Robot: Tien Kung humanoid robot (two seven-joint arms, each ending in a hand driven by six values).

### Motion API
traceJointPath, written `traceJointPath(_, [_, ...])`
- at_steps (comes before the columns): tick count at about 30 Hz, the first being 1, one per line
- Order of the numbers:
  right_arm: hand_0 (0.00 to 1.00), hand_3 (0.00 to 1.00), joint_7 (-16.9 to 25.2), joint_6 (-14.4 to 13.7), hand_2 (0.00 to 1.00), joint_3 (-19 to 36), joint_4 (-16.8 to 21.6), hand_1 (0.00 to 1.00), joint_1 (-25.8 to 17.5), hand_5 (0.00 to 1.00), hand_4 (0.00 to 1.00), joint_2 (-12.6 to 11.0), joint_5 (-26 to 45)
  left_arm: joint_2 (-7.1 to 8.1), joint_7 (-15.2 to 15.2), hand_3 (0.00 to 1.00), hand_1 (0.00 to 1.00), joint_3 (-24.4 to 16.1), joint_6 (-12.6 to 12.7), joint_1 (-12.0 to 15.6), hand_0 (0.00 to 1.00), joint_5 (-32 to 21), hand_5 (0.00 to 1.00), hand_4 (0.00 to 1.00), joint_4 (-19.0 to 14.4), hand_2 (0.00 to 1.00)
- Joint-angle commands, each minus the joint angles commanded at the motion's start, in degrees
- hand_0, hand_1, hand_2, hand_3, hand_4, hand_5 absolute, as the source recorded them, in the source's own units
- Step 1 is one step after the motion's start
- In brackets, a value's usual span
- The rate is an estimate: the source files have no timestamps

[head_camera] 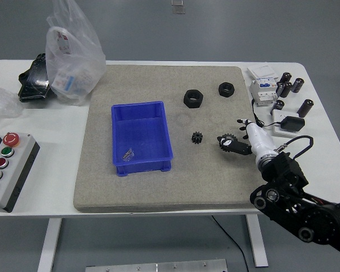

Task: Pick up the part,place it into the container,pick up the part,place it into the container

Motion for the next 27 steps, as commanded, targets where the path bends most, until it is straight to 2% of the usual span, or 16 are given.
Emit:
traceJointPath(3, [0.287, 0.904, 0.00, 0.72, 0.825, -0.33, -0.01, 0.689, 0.44, 0.522, 0.850, -0.10, -0.19, 0.10, -0.05, 0.646, 0.554, 0.07, -0.04, -0.05, 0.698, 0.10, 0.098, 0.607, 0.00, 0.540])
traceJointPath(8, [0.287, 0.904, 0.00, 5.21, 0.825, 0.63, 0.35, 0.689, 1.61, 0.522, 0.850, -0.21, -3.72, 0.24, -0.18, 0.646, 0.554, 0.15, -0.08, -0.06, 0.698, 0.22, 0.098, 0.607, 0.00, 0.540])
traceJointPath(10, [0.286, 0.910, 0.00, 6.84, 0.828, 0.79, 0.57, 0.690, 2.03, 0.488, 0.849, -0.50, -4.86, 0.18, -0.18, 0.647, 0.555, 0.13, -0.08, 0.00, 0.699, 0.15, 0.098, 0.607, 0.00, 0.542])
traceJointPath(14, [0.286, 0.910, 0.00, 8.45, 0.828, -0.29, 0.76, 0.690, 2.80, 0.488, 0.849, -0.75, -5.62, -0.02, -0.06, 0.647, 0.555, 0.02, -0.07, 0.19, 0.699, 0.03, 0.098, 0.607, 0.00, 0.542])
traceJointPath(20, [0.283, 0.907, 0.00, 8.13, 0.822, -1.64, 0.75, 0.688, 3.09, 0.479, 0.839, -0.70, -6.28, -0.11, -0.02, 0.648, 0.555, -0.12, -0.06, 0.16, 0.699, 0.03, 0.095, 0.607, 0.00, 0.543])
traceJointPath(21, [0.275, 0.877, 0.00, 8.12, 0.806, -1.51, 0.81, 0.675, 3.02, 0.430, 0.818, -0.69, -6.67, -0.08, -0.05, 0.648, 0.555, -0.13, -0.04, 0.13, 0.699, 0.03, 0.093, 0.606, 0.00, 0.543])
traceJointPath(27, [0.275, 0.873, 0.00, 7.82, 0.805, 3.35, 1.25, 0.674, 0.99, 0.420, 0.808, -0.41, -11.51, -0.04, -0.18, 0.649, 0.555, -0.12, 0.02, 0.20, 0.699, -0.03, 0.093, 0.606, 0.00, 0.543])
